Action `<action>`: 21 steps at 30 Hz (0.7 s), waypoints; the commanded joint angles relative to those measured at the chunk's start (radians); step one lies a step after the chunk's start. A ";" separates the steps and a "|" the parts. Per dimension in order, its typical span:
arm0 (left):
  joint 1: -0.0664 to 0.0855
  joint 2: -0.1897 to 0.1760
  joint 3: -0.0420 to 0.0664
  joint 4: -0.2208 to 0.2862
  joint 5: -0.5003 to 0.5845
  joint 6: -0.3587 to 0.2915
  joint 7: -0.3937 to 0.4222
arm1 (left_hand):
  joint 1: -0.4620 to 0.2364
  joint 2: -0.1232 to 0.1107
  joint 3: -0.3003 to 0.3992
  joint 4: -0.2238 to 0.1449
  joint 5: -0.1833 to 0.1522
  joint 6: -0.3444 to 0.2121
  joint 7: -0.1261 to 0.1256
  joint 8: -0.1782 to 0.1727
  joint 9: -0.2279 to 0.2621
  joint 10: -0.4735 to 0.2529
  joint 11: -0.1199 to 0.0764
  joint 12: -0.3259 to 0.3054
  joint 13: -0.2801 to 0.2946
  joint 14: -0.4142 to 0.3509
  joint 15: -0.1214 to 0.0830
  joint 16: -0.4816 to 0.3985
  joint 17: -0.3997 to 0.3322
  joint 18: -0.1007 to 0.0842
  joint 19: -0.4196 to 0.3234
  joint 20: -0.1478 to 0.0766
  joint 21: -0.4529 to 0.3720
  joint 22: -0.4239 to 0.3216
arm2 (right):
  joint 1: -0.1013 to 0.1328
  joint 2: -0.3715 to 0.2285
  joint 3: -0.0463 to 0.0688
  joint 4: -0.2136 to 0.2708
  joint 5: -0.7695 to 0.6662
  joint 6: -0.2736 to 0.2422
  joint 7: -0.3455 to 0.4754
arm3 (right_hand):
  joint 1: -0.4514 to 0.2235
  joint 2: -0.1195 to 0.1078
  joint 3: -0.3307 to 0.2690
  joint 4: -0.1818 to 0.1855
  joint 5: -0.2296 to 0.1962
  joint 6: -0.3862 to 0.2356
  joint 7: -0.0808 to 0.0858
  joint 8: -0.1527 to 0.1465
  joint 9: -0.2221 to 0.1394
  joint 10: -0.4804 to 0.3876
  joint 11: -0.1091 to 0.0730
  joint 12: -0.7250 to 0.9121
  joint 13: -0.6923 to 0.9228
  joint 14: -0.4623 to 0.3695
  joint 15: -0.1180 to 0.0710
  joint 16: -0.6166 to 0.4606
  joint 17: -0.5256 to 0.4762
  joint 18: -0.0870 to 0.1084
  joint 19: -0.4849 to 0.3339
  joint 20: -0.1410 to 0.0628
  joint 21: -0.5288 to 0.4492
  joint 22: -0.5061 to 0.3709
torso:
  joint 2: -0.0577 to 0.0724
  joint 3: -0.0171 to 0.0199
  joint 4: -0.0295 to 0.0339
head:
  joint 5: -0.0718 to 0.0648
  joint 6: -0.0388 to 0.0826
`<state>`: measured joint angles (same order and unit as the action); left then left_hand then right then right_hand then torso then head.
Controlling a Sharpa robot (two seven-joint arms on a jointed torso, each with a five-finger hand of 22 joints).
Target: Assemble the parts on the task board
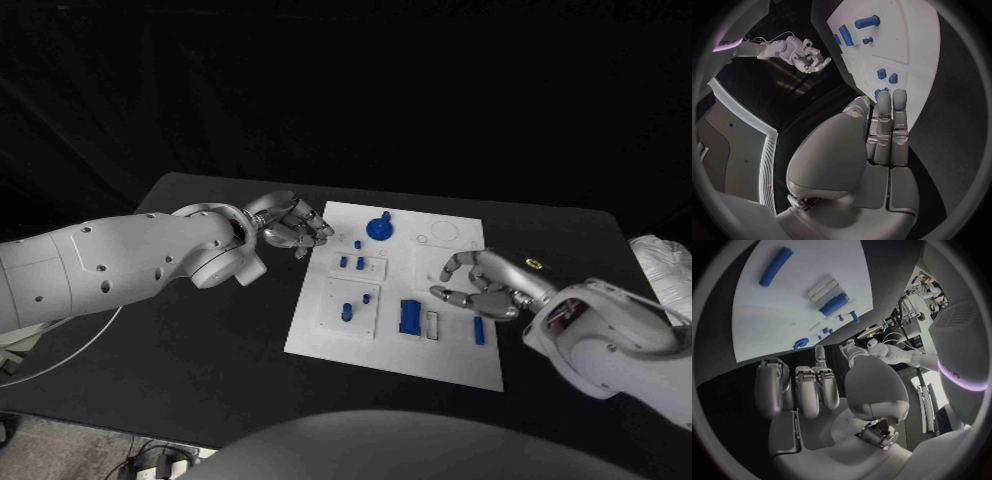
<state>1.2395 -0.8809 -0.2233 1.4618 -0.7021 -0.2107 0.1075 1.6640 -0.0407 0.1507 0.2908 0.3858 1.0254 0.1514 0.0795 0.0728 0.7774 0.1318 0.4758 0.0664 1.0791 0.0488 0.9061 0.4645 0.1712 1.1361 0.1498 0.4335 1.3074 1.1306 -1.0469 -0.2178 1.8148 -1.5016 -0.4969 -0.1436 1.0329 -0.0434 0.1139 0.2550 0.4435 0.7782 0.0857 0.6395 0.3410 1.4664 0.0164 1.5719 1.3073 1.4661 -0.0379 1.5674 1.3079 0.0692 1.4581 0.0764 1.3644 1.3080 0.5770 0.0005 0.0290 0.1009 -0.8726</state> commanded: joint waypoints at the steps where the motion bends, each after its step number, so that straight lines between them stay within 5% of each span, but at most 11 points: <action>1: -0.001 0.003 0.001 0.006 0.001 -0.003 0.015 | -0.004 0.004 0.007 0.001 0.005 0.003 0.004 0.005 0.001 0.008 0.001 -0.005 -0.001 -0.004 0.002 0.004 -0.002 0.005 -0.006 -0.002 -0.003 0.026 | 0.079 -0.024 0.001 0.012 0.167 0.165 -0.151 | 0.024 -0.009 0.007 -0.002 0.011 0.082 -0.024 0.002 0.018 0.104 -0.024 -0.001 0.263 0.105 -0.021 0.003 0.263 -0.022 0.011 -0.020 0.022 0.203 | 0.001 -0.0006 0.0011 | -0.005 0.000; 4: 0.000 0.008 0.001 0.007 0.002 -0.011 0.021 | -0.003 0.005 0.011 0.000 0.007 0.006 0.004 0.008 0.002 0.013 0.000 -0.005 -0.001 -0.003 0.001 0.005 -0.003 0.005 -0.005 -0.002 0.000 0.027 | 0.148 -0.032 0.001 0.005 0.223 0.372 -0.300 | 0.009 -0.003 0.006 0.015 0.002 0.138 -0.040 0.006 0.037 0.104 -0.036 -0.001 0.263 0.105 -0.032 0.003 0.263 -0.024 0.014 -0.031 0.029 0.204 | -0.001 -0.0024 0.0036 | -0.008 0.000; 5: 0.000 0.010 0.001 0.009 0.002 -0.018 0.026 | -0.002 0.004 0.012 0.000 0.007 0.008 0.003 0.009 0.002 0.016 0.000 -0.004 -0.001 -0.003 0.001 0.006 -0.004 0.005 -0.005 -0.002 0.001 0.027 | 0.178 -0.029 0.001 -0.008 0.250 0.487 -0.364 | 0.012 -0.003 0.009 0.013 0.018 0.160 -0.048 0.009 0.046 0.104 -0.043 -0.001 0.263 0.105 -0.038 0.003 0.263 -0.024 0.016 -0.036 0.033 0.205 | -0.002 -0.0038 0.0038 | -0.010 0.000; 10: 0.000 0.017 0.001 0.015 0.006 -0.039 0.037 | -0.001 0.003 0.014 -0.001 0.008 0.010 0.003 0.010 0.003 0.019 -0.001 -0.004 -0.001 -0.003 0.000 0.007 -0.004 0.005 -0.003 -0.002 0.005 0.028 | 0.226 0.001 0.000 -0.064 0.300 0.738 -0.478 | -0.011 0.008 0.009 0.023 -0.019 0.223 -0.071 0.001 0.084 0.104 -0.063 -0.001 0.263 0.105 -0.065 0.003 0.263 -0.030 0.029 -0.061 0.054 0.211 | -0.004 -0.0091 0.0053 | -0.018 0.000; 15: 0.000 0.021 0.001 0.017 0.008 -0.039 0.042 | -0.001 0.003 0.014 -0.001 0.009 0.010 0.003 0.010 0.003 0.020 -0.002 -0.004 -0.001 -0.002 0.000 0.007 -0.004 0.005 -0.003 -0.002 0.007 0.028 | 0.236 0.032 0.000 -0.106 0.311 0.847 -0.524 | -0.033 0.008 0.005 0.018 -0.059 0.223 -0.057 -0.109 0.061 0.104 -0.054 -0.001 0.263 0.105 -0.064 0.003 0.263 -0.028 0.027 -0.066 0.044 0.207 | -0.004 -0.0057 0.0048 | -0.021 0.000; 21: 0.000 0.028 0.001 0.015 0.008 -0.040 0.045 | -0.001 0.003 0.015 0.000 0.009 0.011 0.003 0.010 0.003 0.021 -0.002 -0.004 -0.001 -0.002 0.000 0.008 -0.005 0.005 -0.002 -0.002 0.007 0.028 | 0.221 0.063 -0.001 -0.141 0.338 0.885 -0.546 | -0.019 0.004 0.015 -0.020 -0.064 0.262 -0.048 -0.232 0.014 0.104 -0.044 -0.001 0.263 0.105 -0.055 0.003 0.263 -0.026 0.024 -0.057 0.032 0.204 | -0.006 -0.0092 0.0053 | -0.025 0.000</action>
<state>1.2394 -0.8575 -0.2229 1.4752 -0.6998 -0.2406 0.1319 1.6640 -0.0407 0.1592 0.2878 0.3892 1.0290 0.1551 0.0846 0.0741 0.7934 0.1303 0.4758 0.0664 1.0792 0.0487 0.9099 0.4608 0.1712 1.1362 0.1498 0.4376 1.3073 1.3541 -0.9875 -0.2176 1.6791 -1.2027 0.2810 -0.6323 1.0093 -0.0383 0.1275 0.2403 0.3827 1.0365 0.0392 0.4134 0.3572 1.4667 -0.0353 1.5719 1.3073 1.4648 -0.0988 1.5674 1.3077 0.0528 1.4685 0.0155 1.4019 1.3078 0.5719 -0.0071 0.0337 0.0770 -0.8726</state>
